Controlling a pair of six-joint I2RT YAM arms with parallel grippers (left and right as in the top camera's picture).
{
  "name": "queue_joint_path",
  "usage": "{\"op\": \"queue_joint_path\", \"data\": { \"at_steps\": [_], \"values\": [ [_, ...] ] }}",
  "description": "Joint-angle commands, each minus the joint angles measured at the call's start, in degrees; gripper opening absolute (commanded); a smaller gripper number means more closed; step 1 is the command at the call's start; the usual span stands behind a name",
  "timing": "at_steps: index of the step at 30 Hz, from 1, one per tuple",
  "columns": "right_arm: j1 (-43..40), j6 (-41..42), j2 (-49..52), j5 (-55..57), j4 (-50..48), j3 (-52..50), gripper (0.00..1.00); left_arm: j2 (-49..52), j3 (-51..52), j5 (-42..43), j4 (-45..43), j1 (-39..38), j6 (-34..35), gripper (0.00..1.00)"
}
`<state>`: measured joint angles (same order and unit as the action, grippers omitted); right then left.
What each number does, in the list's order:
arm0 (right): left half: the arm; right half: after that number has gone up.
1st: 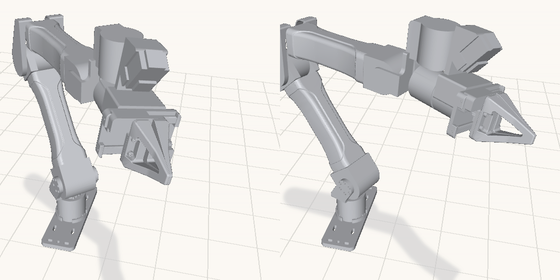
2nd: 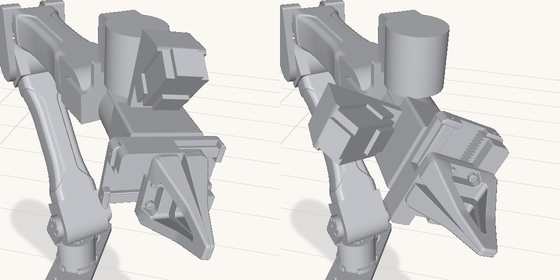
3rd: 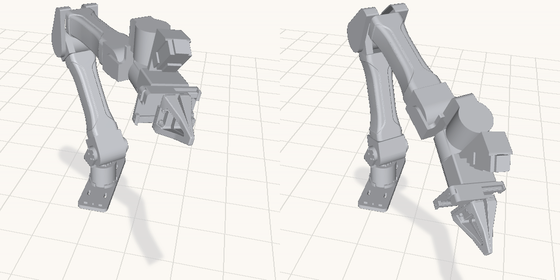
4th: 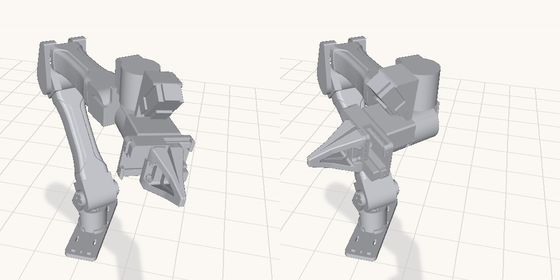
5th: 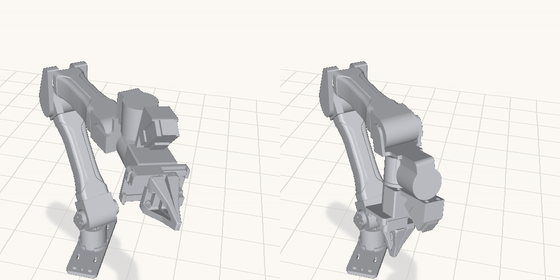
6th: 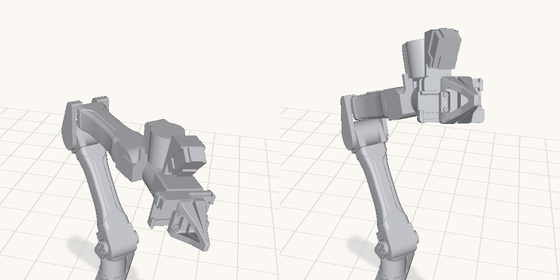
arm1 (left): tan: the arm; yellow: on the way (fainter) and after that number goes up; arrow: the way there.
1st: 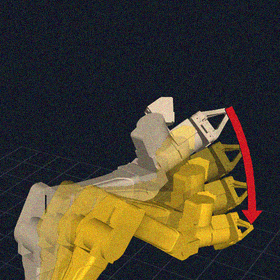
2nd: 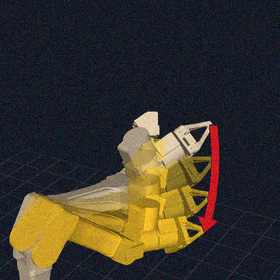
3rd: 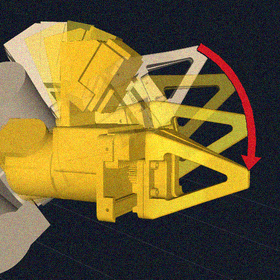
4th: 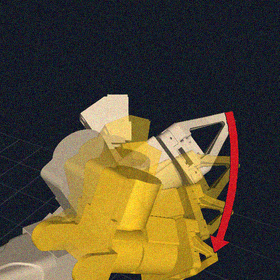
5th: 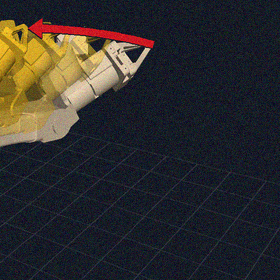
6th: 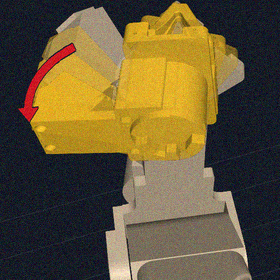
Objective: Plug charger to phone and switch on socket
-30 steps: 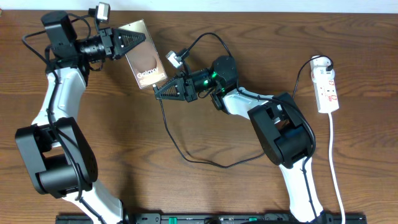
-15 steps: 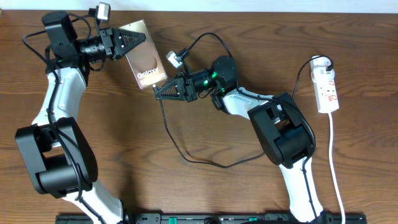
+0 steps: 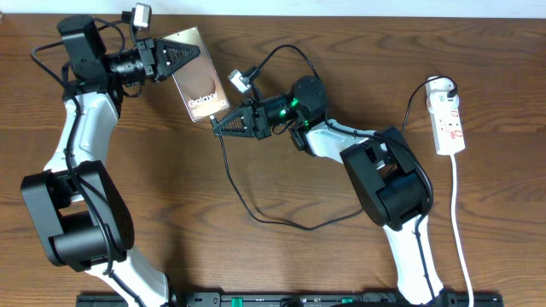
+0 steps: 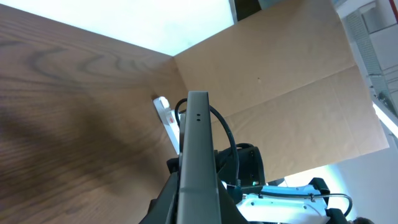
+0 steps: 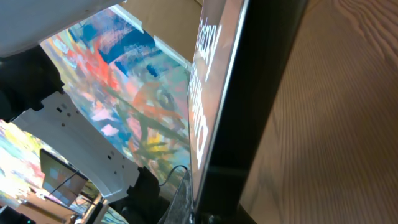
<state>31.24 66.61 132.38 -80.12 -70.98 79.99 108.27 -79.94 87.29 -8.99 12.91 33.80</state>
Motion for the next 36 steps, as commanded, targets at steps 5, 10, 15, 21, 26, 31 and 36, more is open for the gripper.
{"op": "queue_joint_path", "data": {
  "at_steps": [5, 10, 15, 21, 26, 31, 36],
  "values": [
    [-0.9, 0.2, 0.0, 1.7, -0.2, 1.0, 0.01, 0.0, -0.1, 2.8, 0.0, -0.4, -1.2, 0.07],
    [-0.9, 0.7, 0.0, 1.7, -0.2, 1.0, 0.01, 0.0, -0.1, 2.8, 0.0, -0.4, -1.2, 0.07],
    [-0.9, 0.7, 0.0, 1.7, -0.2, 1.0, 0.01, 0.0, -0.1, 2.8, 0.0, -0.4, -1.2, 0.07],
    [-0.9, 2.9, 0.0, 2.7, -0.4, 1.0, 0.01, 0.0, -0.1, 2.8, 0.0, -0.4, -1.6, 0.07],
    [-0.9, 7.7, 0.0, 7.0, -0.4, 1.0, 0.01, 0.0, -0.1, 2.8, 0.0, -0.4, -2.0, 0.07],
    [-0.9, 8.6, 0.0, 9.5, -0.4, 1.0, 0.01, 0.0, -0.1, 2.8, 0.0, -0.4, -2.1, 0.08],
    [-0.9, 8.6, 0.0, 11.3, -0.4, 1.0, 0.01, 0.0, -0.1, 2.8, 0.0, -0.4, -2.1, 0.07]
  ]
}}
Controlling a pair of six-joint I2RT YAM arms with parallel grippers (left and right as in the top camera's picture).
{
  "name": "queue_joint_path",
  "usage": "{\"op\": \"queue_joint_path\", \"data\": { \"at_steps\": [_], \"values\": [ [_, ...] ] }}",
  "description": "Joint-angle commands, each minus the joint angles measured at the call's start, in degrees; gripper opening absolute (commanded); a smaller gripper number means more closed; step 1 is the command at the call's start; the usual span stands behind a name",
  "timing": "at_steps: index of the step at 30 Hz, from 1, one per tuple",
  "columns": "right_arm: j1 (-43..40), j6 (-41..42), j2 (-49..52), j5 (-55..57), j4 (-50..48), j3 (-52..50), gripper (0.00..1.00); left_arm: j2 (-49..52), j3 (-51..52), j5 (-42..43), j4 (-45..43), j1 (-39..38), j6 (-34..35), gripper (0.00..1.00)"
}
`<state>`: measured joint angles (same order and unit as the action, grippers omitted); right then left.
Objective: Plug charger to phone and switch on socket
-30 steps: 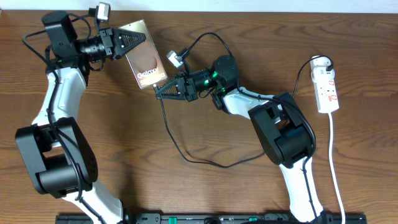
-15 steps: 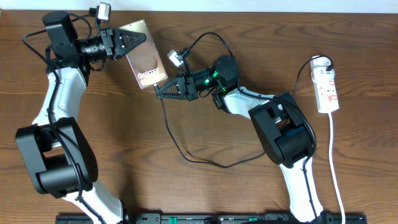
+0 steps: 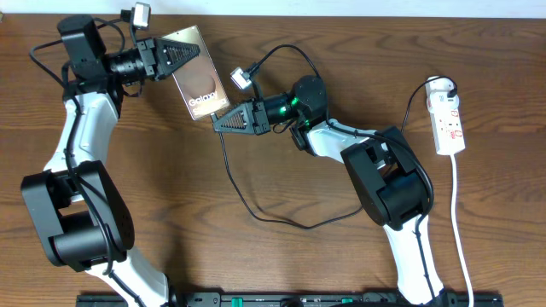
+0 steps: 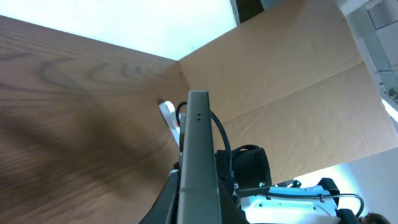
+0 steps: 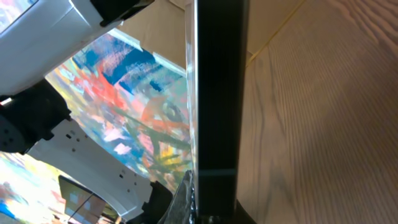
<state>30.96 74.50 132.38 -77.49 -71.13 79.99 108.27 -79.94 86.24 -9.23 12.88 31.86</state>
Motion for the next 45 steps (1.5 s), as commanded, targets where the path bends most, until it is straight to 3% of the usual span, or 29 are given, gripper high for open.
{"op": "queue_joint_path", "data": {
  "at_steps": [1, 8, 17, 22, 25, 36, 41, 45],
  "values": [
    [-0.7, 0.7, 0.0, 9.1, -0.3, 1.0, 0.01, 0.0, -0.1, 3.8, 0.2, -0.4, -0.1, 0.07],
    [-0.7, 0.7, 0.0, 9.9, -0.5, 1.0, 0.02, 0.0, -0.1, 3.8, 0.2, -0.4, -0.1, 0.07],
    [-0.7, 0.7, 0.0, 9.7, -0.5, 1.0, 0.34, 0.0, -0.1, 3.8, 0.2, -0.4, -0.1, 0.07],
    [-0.7, 0.7, 0.0, 9.3, -0.5, 1.0, 0.68, 0.0, -0.1, 3.8, 0.2, -0.4, -0.1, 0.07],
    [-0.7, 0.7, 0.0, 9.0, -0.5, 1.0, 0.99, 0.0, -0.1, 3.8, 0.2, -0.3, -0.2, 0.07],
    [-1.7, 0.6, 0.0, 7.6, -0.4, 1.0, 0.99, 0.0, -0.1, 1.9, 0.3, 4.2, 0.6, 0.07],
    [-3.1, -0.4, 0.0, 6.7, 0.3, 1.0, 0.99, 0.0, -0.1, -5.3, 9.2, 8.7, 2.4, 0.07],
    [-3.8, -2.6, 0.0, 6.4, 0.3, 1.0, 0.99, 0.0, -0.1, -7.4, 17.1, 10.4, -1.9, 0.07]
  ]
}}
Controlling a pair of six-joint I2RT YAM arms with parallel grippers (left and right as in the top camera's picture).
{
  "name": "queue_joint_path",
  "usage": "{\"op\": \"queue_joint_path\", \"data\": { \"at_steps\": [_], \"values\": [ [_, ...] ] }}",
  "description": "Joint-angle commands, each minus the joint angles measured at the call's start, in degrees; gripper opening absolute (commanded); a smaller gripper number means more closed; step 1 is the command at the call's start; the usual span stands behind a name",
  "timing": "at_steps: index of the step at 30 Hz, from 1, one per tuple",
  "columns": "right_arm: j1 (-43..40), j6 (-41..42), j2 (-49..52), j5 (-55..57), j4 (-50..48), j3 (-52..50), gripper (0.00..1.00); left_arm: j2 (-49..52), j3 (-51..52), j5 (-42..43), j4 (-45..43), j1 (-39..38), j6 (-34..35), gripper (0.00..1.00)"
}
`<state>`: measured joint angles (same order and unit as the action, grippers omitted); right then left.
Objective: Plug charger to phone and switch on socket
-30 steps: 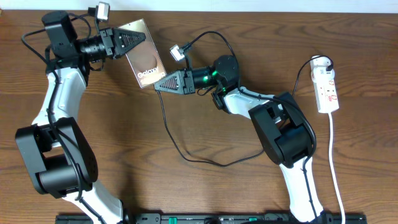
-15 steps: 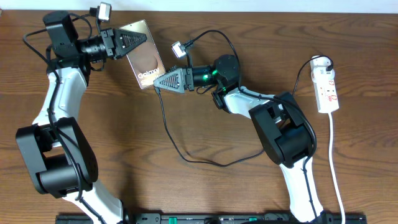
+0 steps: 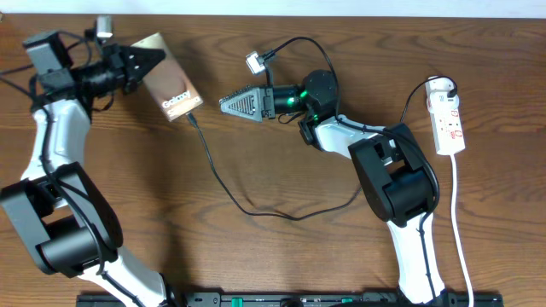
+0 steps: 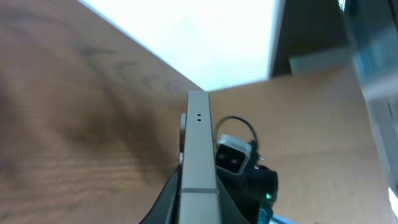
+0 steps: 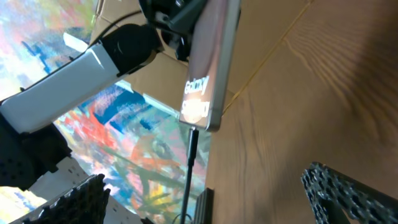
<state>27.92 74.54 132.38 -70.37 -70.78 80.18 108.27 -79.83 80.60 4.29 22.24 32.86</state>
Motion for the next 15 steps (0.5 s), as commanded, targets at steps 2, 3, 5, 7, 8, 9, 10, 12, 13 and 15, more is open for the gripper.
{"op": "queue_joint_path", "data": {
  "at_steps": [2, 3, 5, 7, 8, 9, 10, 12, 13, 15],
  "values": [
    [-1.1, -3.1, 0.0, -0.7, 0.9, 0.8, 0.99, 0.0, -0.2, -3.1, 7.6, 1.3, -5.6, 0.07],
    [-1.3, -3.8, 0.0, -0.7, 1.9, 0.8, 0.99, 0.0, -0.2, -5.2, 10.6, 1.3, -6.9, 0.07],
    [-2.1, -5.7, 0.0, -0.7, 7.3, 0.8, 0.99, 0.0, -0.2, -13.1, 18.6, 1.1, -10.8, 0.08],
    [-2.5, -7.8, 0.0, -0.7, 11.8, 0.8, 0.99, 0.0, -0.2, -18.4, 23.9, 1.0, -15.2, 0.07],
    [-2.8, -9.0, 0.0, -0.7, 13.8, 0.8, 0.99, 0.0, -0.2, -20.6, 26.2, 0.9, -17.0, 0.07],
    [-3.1, -10.3, 0.0, -0.7, 15.9, 0.8, 0.99, 0.0, -0.1, -23.1, 28.6, 0.9, -18.4, 0.07],
    [-3.2, -11.1, 0.0, -0.7, 17.1, 0.8, 0.99, 0.1, -0.1, -25.4, 30.6, 0.9, -19.3, 0.07],
    [-3.7, -13.5, 0.0, -0.7, 19.9, 0.8, 0.99, 0.1, 0.1, -30.4, 34.4, 0.9, -20.4, 0.07],
    [-3.8, -14.1, 0.0, -0.7, 20.6, 0.8, 0.99, 0.1, 0.4, -32.5, 35.7, 0.9, -20.4, 0.07],
    [-4.0, -15.1, 0.0, -0.7, 21.6, 0.8, 0.99, 0.1, 1.5, -35.4, 36.5, 0.9, -20.4, 0.07]
  ]
}}
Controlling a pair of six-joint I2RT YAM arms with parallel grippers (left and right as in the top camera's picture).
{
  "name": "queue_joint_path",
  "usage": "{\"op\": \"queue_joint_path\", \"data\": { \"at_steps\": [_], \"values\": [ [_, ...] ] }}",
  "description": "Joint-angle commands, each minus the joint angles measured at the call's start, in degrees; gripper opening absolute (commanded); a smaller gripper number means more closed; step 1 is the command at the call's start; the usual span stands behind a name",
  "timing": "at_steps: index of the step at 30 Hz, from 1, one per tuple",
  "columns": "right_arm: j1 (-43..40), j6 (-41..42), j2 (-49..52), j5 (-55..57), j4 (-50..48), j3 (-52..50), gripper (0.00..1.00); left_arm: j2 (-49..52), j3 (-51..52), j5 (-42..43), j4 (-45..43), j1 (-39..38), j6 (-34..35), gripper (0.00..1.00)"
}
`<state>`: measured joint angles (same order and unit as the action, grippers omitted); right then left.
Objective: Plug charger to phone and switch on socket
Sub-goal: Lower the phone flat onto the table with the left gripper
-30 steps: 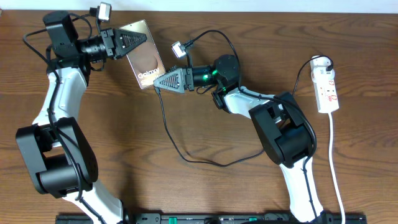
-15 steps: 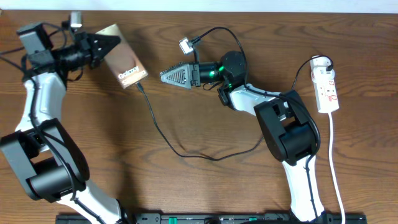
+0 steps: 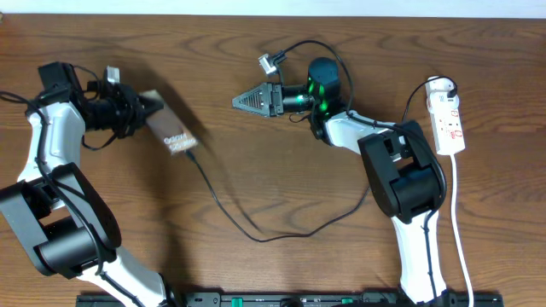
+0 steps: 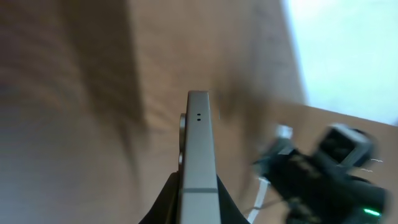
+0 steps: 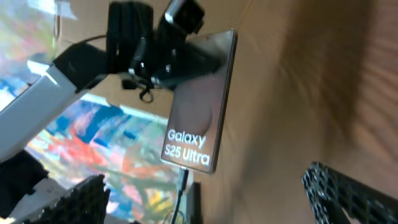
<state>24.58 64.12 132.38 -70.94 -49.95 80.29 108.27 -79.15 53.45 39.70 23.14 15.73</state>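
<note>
A brown Galaxy phone (image 3: 171,132) is held edge-up over the left of the table, with my left gripper (image 3: 147,111) shut on it. The left wrist view shows its grey edge (image 4: 198,143) between the dark fingers (image 4: 169,199). The black charger cable (image 3: 223,207) is plugged into the phone's lower end (image 5: 181,180) and loops across the table. My right gripper (image 3: 247,101) hangs open at the table's middle, apart from the phone (image 5: 199,106), with its fingers (image 5: 84,200) spread wide. The white socket strip (image 3: 448,115) lies at the far right.
A white lead (image 3: 461,230) runs from the socket strip down the right edge of the wooden table (image 3: 281,179). The black cable's loop lies across the middle front of the table, under the right arm.
My left gripper has brought the phone lower and nearer the table's front, with the cable still in it. My open right gripper has shifted a little to the right.
At first my right gripper was at the phone's lower end with the cable plug, while the left gripper held the phone at the back. Then the right gripper was open and away, the cable hanging from the phone. The phone has since moved left and forward.
</note>
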Motion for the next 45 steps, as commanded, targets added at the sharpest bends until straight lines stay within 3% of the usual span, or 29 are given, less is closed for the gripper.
{"op": "queue_joint_path", "data": {
  "at_steps": [1, 9, 31, 36, 40, 45],
  "values": [
    [-0.7, -5.1, 0.0, -0.1, 1.4, 0.7, 0.99, 0.1, 1.6, -9.7, 1.0, 0.0, -3.2, 0.08],
    [-0.7, -6.6, 0.0, -0.2, 3.6, 0.7, 0.99, 1.7, 6.3, -14.1, 0.3, -0.1, -3.2, 0.07],
    [-0.6, -6.6, 0.0, -0.8, 3.6, 0.7, 0.99, 7.5, 9.5, -14.1, -0.9, -0.1, -3.3, 0.09],
    [-0.6, -6.6, 0.0, -0.8, 3.6, 0.7, 0.99, 7.5, 9.5, -14.1, -0.2, -0.1, -3.2, 0.37],
    [-0.6, -6.6, 0.0, -0.8, 3.6, 0.7, 0.99, 7.5, 9.5, -14.1, 0.2, -0.1, -3.2, 0.41],
    [-0.6, -6.6, 0.0, -0.8, 3.6, 0.7, 0.99, 7.5, 9.5, -14.1, 1.4, -0.1, -3.2, 0.63]
  ]
}}
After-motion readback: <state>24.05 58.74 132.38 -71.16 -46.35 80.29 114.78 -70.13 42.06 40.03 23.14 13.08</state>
